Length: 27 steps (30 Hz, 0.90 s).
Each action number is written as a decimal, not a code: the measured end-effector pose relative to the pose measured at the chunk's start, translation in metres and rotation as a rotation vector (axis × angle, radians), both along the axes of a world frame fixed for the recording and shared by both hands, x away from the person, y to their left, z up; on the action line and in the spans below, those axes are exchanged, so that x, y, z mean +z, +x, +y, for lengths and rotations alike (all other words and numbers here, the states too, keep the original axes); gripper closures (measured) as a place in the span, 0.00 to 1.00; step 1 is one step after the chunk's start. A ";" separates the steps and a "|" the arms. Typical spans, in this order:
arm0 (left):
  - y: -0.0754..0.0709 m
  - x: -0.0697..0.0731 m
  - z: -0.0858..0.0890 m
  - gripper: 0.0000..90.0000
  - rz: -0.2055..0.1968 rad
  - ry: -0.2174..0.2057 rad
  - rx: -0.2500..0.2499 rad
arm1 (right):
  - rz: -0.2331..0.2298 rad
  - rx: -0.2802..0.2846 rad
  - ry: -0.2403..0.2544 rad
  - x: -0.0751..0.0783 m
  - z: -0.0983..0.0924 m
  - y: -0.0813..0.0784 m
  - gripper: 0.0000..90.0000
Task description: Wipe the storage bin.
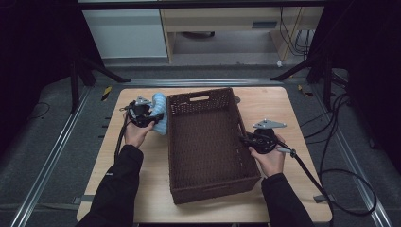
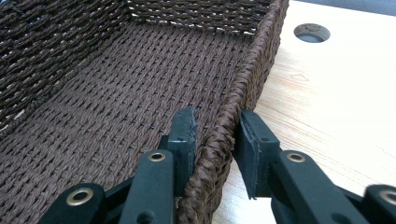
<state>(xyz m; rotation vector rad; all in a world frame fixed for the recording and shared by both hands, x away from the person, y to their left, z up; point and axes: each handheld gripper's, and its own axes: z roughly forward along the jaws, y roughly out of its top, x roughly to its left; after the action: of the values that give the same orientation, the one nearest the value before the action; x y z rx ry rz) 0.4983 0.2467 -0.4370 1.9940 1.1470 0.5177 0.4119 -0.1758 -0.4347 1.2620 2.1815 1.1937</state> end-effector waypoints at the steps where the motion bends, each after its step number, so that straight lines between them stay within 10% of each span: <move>1: 0.000 -0.004 -0.001 0.74 0.014 0.011 -0.009 | 0.000 0.000 -0.001 0.000 0.000 0.000 0.77; 11: -0.013 -0.043 -0.003 0.74 0.101 0.039 -0.035 | 0.000 -0.002 -0.002 0.000 0.000 0.000 0.77; 22: -0.022 0.010 0.000 0.74 -0.018 -0.002 -0.056 | -0.001 -0.001 -0.002 0.000 0.000 0.000 0.77; 27: -0.027 0.007 -0.003 0.74 -0.020 0.024 -0.068 | -0.001 -0.001 -0.003 0.000 0.000 0.000 0.77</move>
<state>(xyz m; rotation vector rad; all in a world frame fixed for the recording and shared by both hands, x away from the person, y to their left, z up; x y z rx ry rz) 0.4713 0.2436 -0.4297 2.0368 1.0615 0.5168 0.4121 -0.1759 -0.4347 1.2606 2.1805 1.1901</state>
